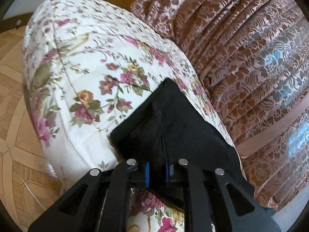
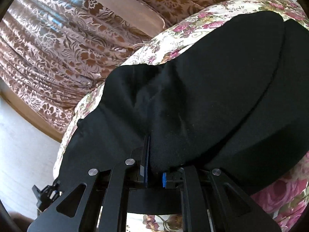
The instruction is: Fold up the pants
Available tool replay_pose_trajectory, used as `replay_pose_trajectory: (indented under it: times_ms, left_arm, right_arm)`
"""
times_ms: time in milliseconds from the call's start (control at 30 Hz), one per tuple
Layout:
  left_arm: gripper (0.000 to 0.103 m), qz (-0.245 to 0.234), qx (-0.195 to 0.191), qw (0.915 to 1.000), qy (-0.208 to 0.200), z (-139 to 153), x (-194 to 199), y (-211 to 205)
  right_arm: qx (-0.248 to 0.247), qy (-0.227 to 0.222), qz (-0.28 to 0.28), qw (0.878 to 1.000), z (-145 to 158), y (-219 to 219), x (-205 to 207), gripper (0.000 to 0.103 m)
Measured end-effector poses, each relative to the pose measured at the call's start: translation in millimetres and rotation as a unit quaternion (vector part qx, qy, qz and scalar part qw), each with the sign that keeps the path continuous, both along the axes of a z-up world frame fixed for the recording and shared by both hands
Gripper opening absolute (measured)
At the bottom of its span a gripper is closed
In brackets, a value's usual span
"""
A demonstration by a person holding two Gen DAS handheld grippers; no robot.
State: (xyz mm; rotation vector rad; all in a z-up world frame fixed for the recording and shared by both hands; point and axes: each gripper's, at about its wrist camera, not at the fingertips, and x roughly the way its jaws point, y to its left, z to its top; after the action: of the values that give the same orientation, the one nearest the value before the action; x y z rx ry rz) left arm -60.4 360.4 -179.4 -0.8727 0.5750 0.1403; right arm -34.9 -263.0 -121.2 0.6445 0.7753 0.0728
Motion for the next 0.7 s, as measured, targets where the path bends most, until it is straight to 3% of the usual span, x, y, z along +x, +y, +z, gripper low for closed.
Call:
replay_pose_trajectory:
  times_ms: [33, 100, 133, 200, 267, 333, 533, 700]
  left_arm:
    - [0.024, 0.013, 0.009, 0.9999, -0.003, 6.0, -4.2, -0.8]
    - [0.066, 0.048, 0.041, 0.9978, -0.020, 22.5, -15.7, -3.9]
    - [0.073, 0.072, 0.062, 0.9951, -0.030, 32.4, -22.2, -5.2]
    - [0.074, 0.090, 0.086, 0.9908, -0.053, 48.8, -27.1, -7.0]
    - [0.076, 0.094, 0.105, 0.9875, -0.071, 63.9, -27.4, -11.1]
    - [0.084, 0.072, 0.116, 0.9869, -0.086, 74.2, -18.7, -22.8]
    - [0.088, -0.063, 0.111, 0.9888, -0.077, 70.5, 36.4, -83.5]
    - [0.088, -0.180, 0.137, 0.9724, -0.056, 57.6, 87.8, -155.3]
  right_arm:
    - [0.003, -0.001, 0.002, 1.000, -0.1, -0.1, -1.0, 0.009]
    - [0.013, 0.000, 0.003, 1.000, 0.0, -3.2, -2.3, 0.009]
    - [0.018, 0.001, 0.004, 1.000, 0.3, -3.8, -2.7, 0.010]
    - [0.018, 0.003, 0.008, 1.000, 4.0, -5.6, -4.7, 0.019]
    - [0.009, 0.000, 0.011, 1.000, 10.6, -6.4, -7.3, 0.041]
    - [0.000, -0.014, 0.011, 1.000, 19.3, -10.5, -13.2, 0.046]
    - [0.007, -0.018, -0.054, 0.998, 26.2, -49.9, -23.9, 0.046]
    - [0.028, -0.018, -0.116, 0.993, 26.8, -91.7, -26.1, 0.046]
